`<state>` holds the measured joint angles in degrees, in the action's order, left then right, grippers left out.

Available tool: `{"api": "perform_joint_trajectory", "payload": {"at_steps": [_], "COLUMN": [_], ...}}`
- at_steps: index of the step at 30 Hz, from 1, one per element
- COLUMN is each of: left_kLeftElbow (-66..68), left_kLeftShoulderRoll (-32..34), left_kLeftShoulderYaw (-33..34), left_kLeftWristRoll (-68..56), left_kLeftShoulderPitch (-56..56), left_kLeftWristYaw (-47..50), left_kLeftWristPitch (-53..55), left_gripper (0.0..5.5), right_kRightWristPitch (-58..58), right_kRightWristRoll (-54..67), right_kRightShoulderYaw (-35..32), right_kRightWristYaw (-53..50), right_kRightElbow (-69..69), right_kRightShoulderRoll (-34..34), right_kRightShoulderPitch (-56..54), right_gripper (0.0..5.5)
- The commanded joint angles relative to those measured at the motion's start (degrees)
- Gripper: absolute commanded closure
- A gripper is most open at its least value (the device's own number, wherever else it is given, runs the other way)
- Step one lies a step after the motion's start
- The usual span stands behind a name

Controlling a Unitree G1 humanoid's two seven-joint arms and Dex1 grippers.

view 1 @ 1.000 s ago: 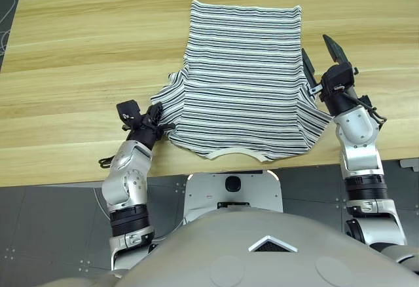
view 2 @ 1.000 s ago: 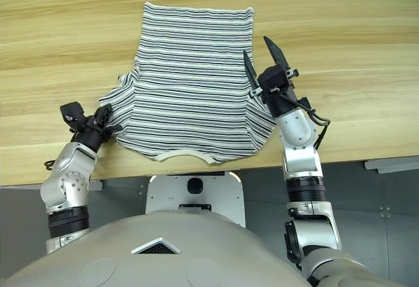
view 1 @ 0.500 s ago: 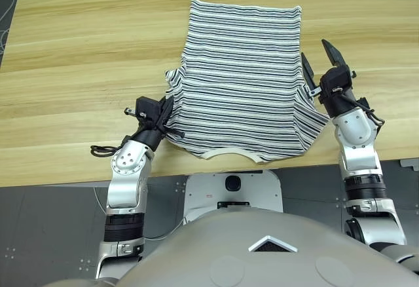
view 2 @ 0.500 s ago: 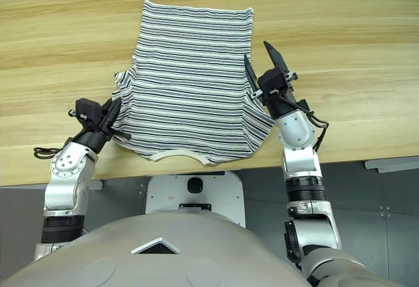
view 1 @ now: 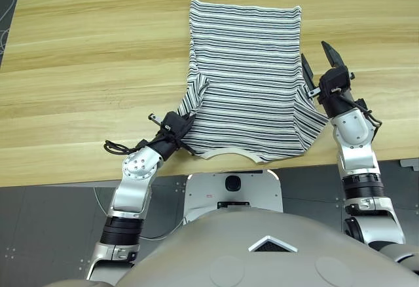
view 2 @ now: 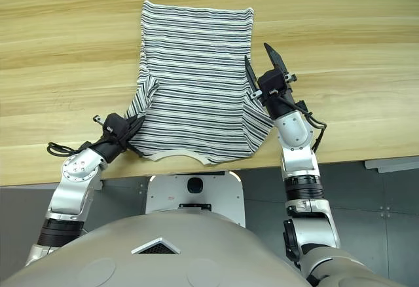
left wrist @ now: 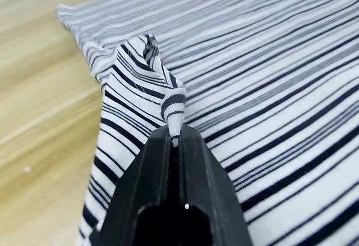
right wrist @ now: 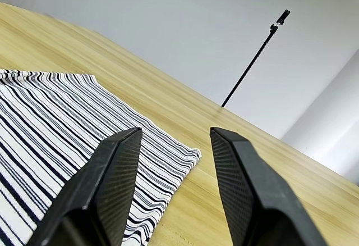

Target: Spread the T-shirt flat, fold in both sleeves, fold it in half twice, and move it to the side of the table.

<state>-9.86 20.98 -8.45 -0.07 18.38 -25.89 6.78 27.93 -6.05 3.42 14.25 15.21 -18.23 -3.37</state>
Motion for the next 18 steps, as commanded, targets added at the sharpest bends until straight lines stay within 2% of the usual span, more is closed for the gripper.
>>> {"api": "perform_joint_trajectory", "payload": {"at_steps": [1,3,6,14,18], "left_kLeftElbow": [0.7,0.6,-0.1,-3.6,-5.2], "left_kLeftShoulderRoll": [0.1,-0.2,-0.8,-3.3,-3.9], "left_kLeftShoulderYaw": [0.2,0.5,1.1,2.3,1.7], "left_kLeftWristRoll": [1.6,1.5,0.0,-7.0,-8.1], "left_kLeftShoulderPitch": [-0.3,-0.6,-0.9,-1.1,-0.6], "left_kLeftWristYaw": [1.9,2.4,2.3,-0.3,-0.6], "left_kLeftWristPitch": [2.9,3.0,2.1,-3.8,-3.8], "left_gripper": [5.38,5.38,4.74,3.67,2.94], "right_kRightWristPitch": [0.2,0.3,0.4,-0.3,-3.2], "right_kRightWristRoll": [-0.2,-0.2,-0.2,0.7,3.2], "right_kRightShoulderYaw": [0.3,0.3,0.3,0.0,-2.1], "right_kRightWristYaw": [-0.1,0.0,-0.1,1.0,2.7], "right_kRightElbow": [-0.3,-0.3,-0.2,-1.3,-4.9], "right_kRightShoulderRoll": [0.4,0.4,0.4,-0.3,-2.1], "right_kRightShoulderPitch": [-0.7,-0.6,-0.5,0.0,2.4], "right_gripper": [3.24,3.24,3.24,3.24,3.24]}}
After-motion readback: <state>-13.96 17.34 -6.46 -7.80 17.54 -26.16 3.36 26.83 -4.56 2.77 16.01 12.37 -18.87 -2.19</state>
